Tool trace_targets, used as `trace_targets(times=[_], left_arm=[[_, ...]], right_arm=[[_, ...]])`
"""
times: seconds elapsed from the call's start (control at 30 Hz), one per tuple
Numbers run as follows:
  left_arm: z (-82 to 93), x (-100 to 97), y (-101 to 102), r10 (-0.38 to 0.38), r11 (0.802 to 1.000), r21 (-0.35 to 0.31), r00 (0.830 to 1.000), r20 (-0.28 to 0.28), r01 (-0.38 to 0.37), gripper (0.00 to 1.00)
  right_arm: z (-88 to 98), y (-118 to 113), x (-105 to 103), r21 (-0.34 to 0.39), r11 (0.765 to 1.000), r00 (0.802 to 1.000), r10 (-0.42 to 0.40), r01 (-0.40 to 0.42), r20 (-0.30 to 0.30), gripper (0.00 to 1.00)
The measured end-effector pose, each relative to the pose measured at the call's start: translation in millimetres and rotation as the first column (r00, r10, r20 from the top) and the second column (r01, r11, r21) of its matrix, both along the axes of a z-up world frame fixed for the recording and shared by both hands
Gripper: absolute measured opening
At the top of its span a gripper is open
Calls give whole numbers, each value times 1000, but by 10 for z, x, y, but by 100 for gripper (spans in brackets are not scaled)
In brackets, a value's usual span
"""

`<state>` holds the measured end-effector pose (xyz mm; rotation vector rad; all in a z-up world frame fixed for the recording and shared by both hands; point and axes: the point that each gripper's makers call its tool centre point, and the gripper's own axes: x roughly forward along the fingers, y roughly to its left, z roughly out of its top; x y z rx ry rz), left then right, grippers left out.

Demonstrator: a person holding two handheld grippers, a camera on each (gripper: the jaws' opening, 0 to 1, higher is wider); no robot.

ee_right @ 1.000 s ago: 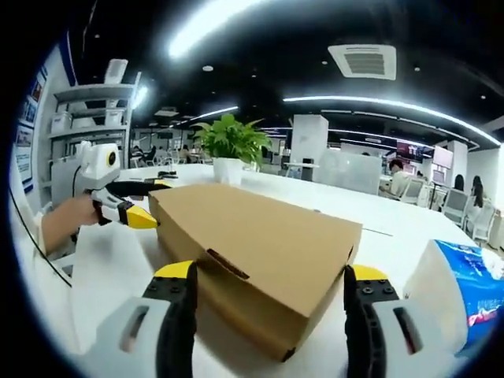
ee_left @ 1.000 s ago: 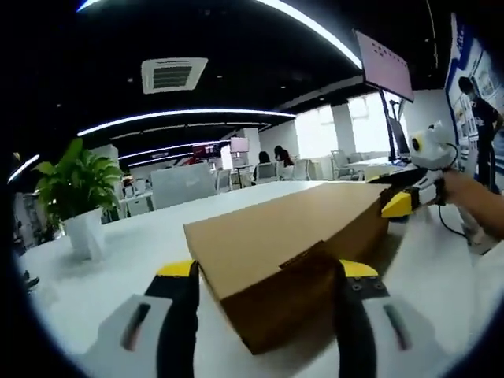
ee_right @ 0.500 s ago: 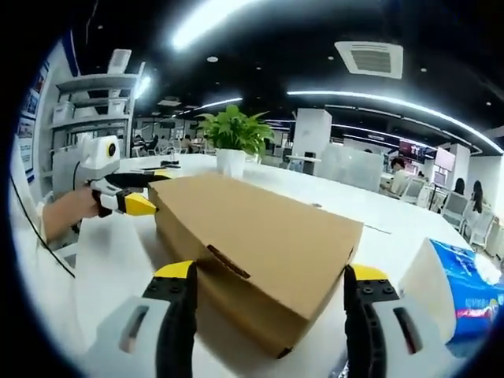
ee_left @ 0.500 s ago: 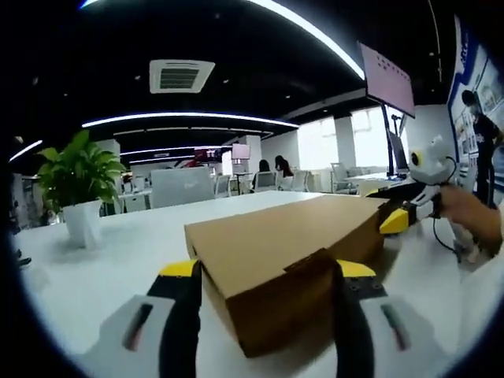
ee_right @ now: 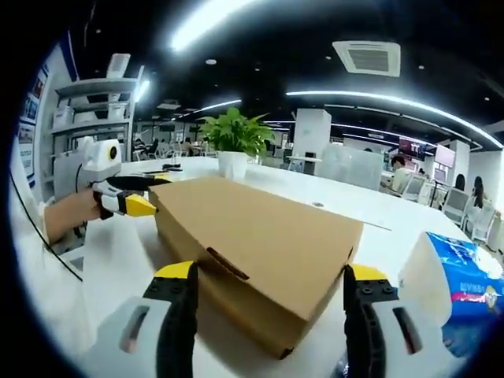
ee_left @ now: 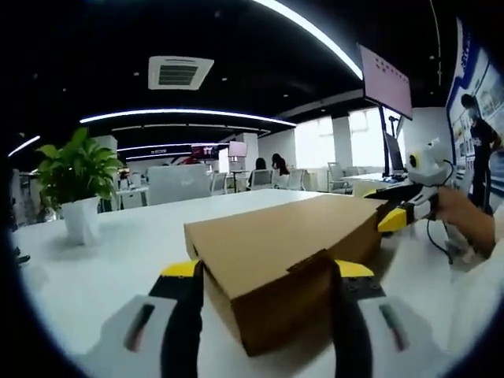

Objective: Operate the shoe box by opening the lid, removing the specified soft item, and placing it in the target area until the item is outside and the box remains undamaged.

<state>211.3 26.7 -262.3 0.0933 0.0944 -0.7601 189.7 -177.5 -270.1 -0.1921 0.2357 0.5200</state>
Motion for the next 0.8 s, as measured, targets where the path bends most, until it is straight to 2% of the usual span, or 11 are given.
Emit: trace_targets(times=[0.03, 0.27, 0.33, 0.4, 0.7, 0.8], left_arm=[[-13, 0, 10, -4, 1000, 16, 1000, 16, 4, 66], [-9, -33, 24, -2, 1000, -10, 1000, 18, 2, 66], [-12, -51, 20, 10, 1000, -18, 1000, -6, -10, 65], [3, -62, 17, 5, 1000, -11, 1000, -5, -5, 65], [17, -111, -5, 10, 999, -32, 1000, -19, -11, 65], [14, -149, -20, 14, 1000, -24, 1000, -21, -14, 65]], right_arm=[[0, -2, 3, -4, 1000, 1000, 0, 0, -1, 78], [-8, 19, -60, -15, 1000, 1000, -5, 4, -13, 78], [-4, 25, -77, -19, 1000, 1000, -5, 5, -17, 78], [-9, 17, -91, -21, 1000, 1000, -3, 2, -22, 78], [4, 14, -143, -12, 1000, 1000, 1, -2, -9, 78], [4, 13, -169, 8, 1000, 1000, -3, 3, 25, 79]])
